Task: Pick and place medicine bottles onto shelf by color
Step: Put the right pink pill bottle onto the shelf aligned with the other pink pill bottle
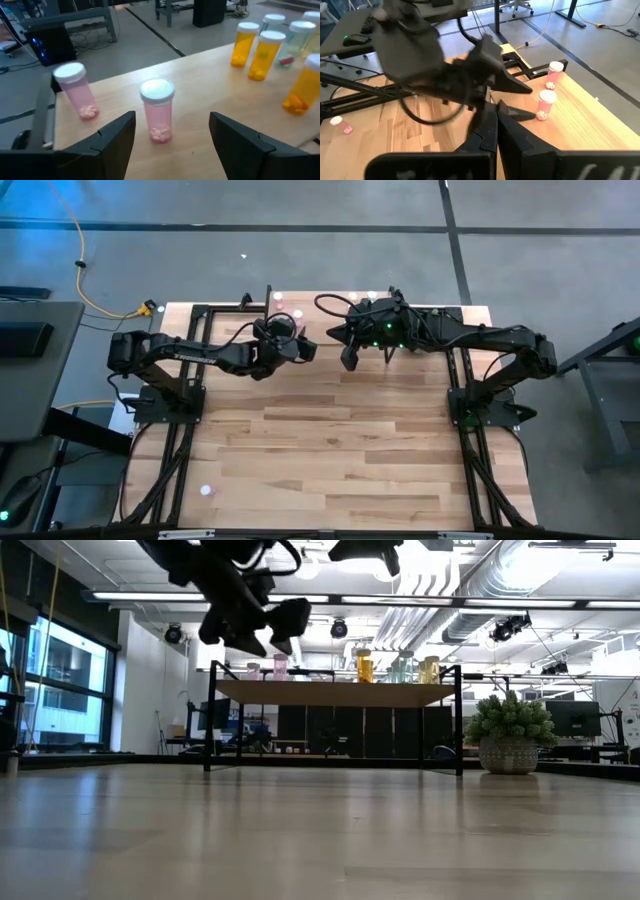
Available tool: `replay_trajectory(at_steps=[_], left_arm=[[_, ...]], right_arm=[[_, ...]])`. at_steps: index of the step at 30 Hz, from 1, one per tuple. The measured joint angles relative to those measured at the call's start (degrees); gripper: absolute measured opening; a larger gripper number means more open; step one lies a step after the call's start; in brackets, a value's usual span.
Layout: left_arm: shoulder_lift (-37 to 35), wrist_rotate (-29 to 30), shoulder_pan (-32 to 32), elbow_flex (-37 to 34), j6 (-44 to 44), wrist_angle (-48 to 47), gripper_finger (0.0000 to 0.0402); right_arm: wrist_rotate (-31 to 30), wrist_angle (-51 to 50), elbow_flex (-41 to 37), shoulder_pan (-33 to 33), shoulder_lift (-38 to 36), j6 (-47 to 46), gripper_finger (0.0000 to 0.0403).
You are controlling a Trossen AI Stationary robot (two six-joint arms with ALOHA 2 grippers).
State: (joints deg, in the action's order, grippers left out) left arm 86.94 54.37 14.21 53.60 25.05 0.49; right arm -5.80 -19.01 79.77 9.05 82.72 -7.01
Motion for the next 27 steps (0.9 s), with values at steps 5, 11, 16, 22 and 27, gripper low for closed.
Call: replay_trajectory(at_steps=[5, 11, 16, 22, 27], left_arm=[[-4.87, -1.23, -1.32, 0.01, 0.35, -6.17, 0.0252], [-12.56, -9.26, -4.17, 0.00, 0.31, -14.76, 0.0253], [-22.07, -18.49, -7.49, -0.50, -6.50, -17.20, 0.0242], [-33.90, -21.02, -11.64, -5.39, -16.76, -11.28, 0.0123], [-43.42, -24.86, -12.45, -14.66, -18.54, 1.65, 0.0014]], right_arm=[[0.26, -0.02, 0.00, 0.71, 0.00, -0.44, 0.0000], [1.63, -0.04, 0.00, 0.73, 0.00, -0.57, 0.0000], [3.92, 0.12, 0.13, 0.72, 0.85, -3.64, 0.0000], [4.76, 2.31, 0.13, 1.17, 5.35, -8.69, 0.0000], [4.69, 1.33, 3.08, 2.72, 10.80, -12.21, 0.0000]])
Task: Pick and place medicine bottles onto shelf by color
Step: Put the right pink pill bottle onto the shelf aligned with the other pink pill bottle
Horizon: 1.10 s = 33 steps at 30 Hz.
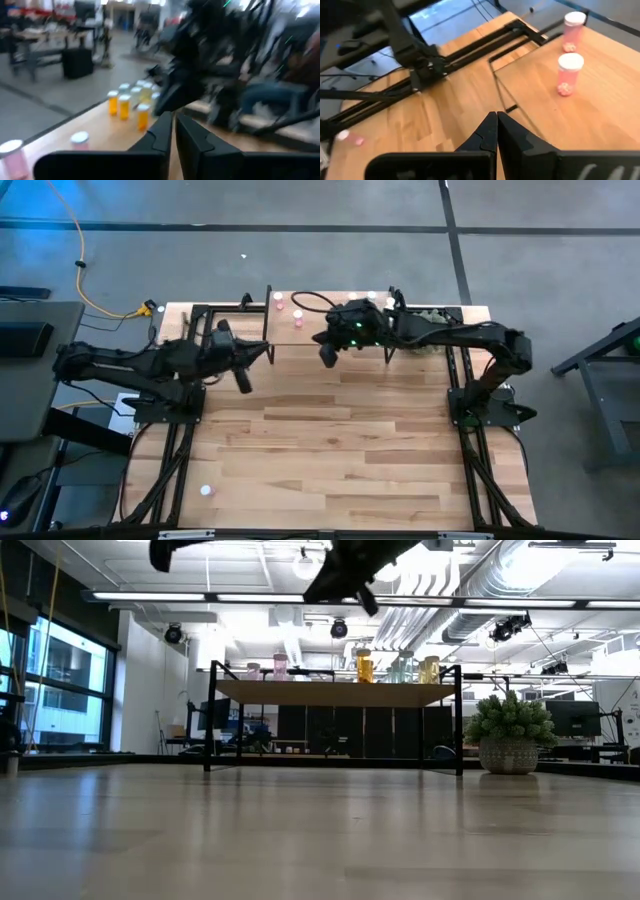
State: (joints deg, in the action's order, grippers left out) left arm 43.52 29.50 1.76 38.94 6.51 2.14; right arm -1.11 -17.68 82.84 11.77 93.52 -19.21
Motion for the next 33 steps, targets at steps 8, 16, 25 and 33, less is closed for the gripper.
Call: replay_trajectory(at_steps=[8, 16, 25, 33], left_arm=[[-10.28, -9.45, 0.02, -8.65, 1.65, 17.73, 0.0002], [-15.11, -20.46, -0.04, -8.64, 5.30, 20.00, 0.0001], [-15.84, -20.03, -0.04, -8.64, 5.37, 19.30, 0.0000], [-15.84, -18.30, -0.04, -8.64, 5.35, 18.53, 0.0001]], right_arm=[[-0.18, -9.62, 11.36, 3.49, 10.87, 2.72, 0.0000], [-3.76, -16.46, 20.90, 5.62, 20.68, 2.76, 0.0000], [-8.07, -18.15, 23.48, 5.95, 23.06, 3.21, 0.0000], [-8.12, -14.93, 23.48, 5.95, 23.06, 2.96, 0.0000]])
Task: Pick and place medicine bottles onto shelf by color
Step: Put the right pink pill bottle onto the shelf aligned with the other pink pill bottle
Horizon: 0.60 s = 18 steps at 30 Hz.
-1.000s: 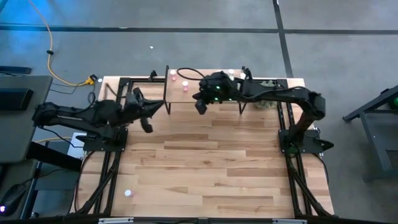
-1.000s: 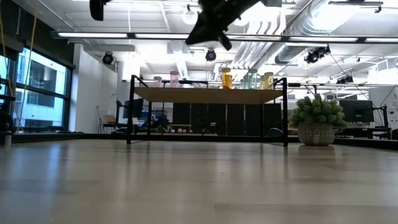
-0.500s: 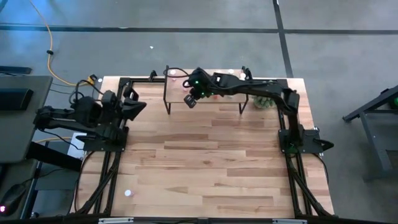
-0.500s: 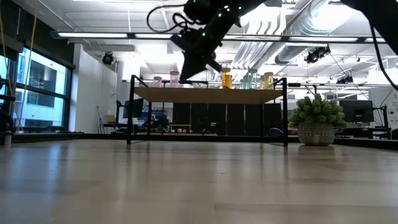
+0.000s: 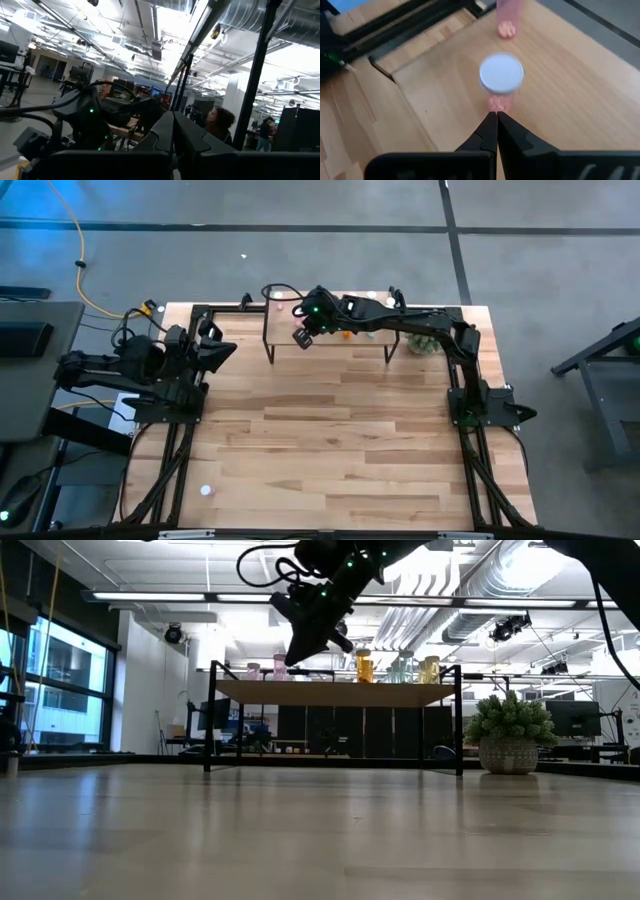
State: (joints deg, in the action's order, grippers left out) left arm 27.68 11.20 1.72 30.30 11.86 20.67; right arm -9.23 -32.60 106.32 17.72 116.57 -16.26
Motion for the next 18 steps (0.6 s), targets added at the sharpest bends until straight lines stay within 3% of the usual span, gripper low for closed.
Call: replay_trajectory(at_steps=[18], left_arm=[[0.07, -0.01, 0.02, 0.00, 1.60, -0.05, 0.0000]], right_arm=[[-0.31, 4.33, -0.11, 0.04, 1.87, 0.67, 0.0000]])
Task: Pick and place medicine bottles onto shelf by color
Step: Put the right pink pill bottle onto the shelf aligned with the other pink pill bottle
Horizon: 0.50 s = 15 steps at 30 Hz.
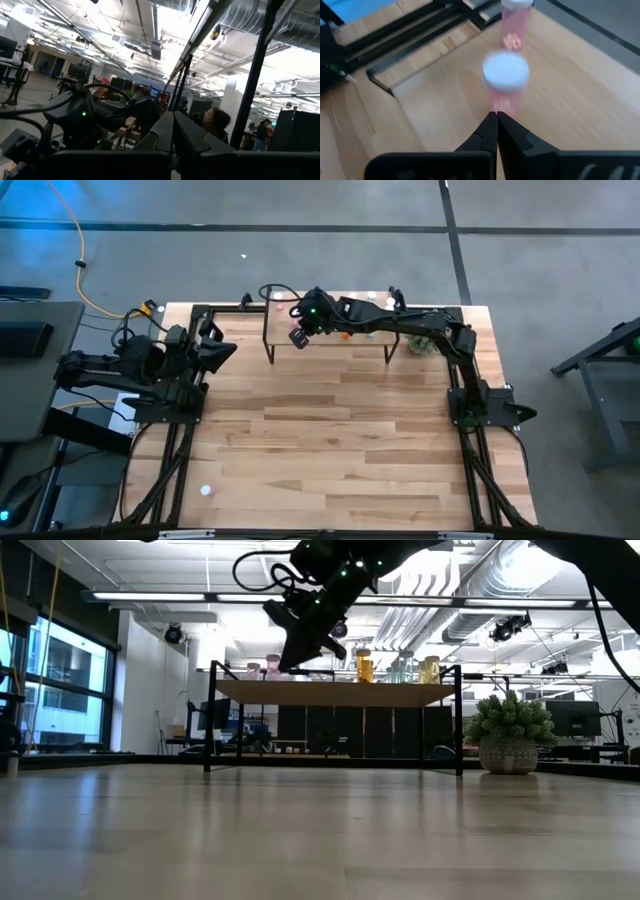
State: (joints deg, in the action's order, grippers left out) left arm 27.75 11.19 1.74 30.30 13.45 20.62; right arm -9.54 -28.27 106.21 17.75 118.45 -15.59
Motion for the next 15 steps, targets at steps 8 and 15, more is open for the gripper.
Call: replay_trajectory(at_steps=[8, 15], left_arm=[[-0.02, -0.03, 0.00, 0.00, 1.09, -0.24, 0.0000], [-0.02, -0.03, 0.00, 0.00, 1.01, -0.24, 0.0000]], right_arm=[[-1.17, 3.30, 0.00, 0.26, 1.09, 0.65, 0.0000], [-1.20, 6.53, 0.00, 0.27, 1.30, 0.65, 0.0000]])
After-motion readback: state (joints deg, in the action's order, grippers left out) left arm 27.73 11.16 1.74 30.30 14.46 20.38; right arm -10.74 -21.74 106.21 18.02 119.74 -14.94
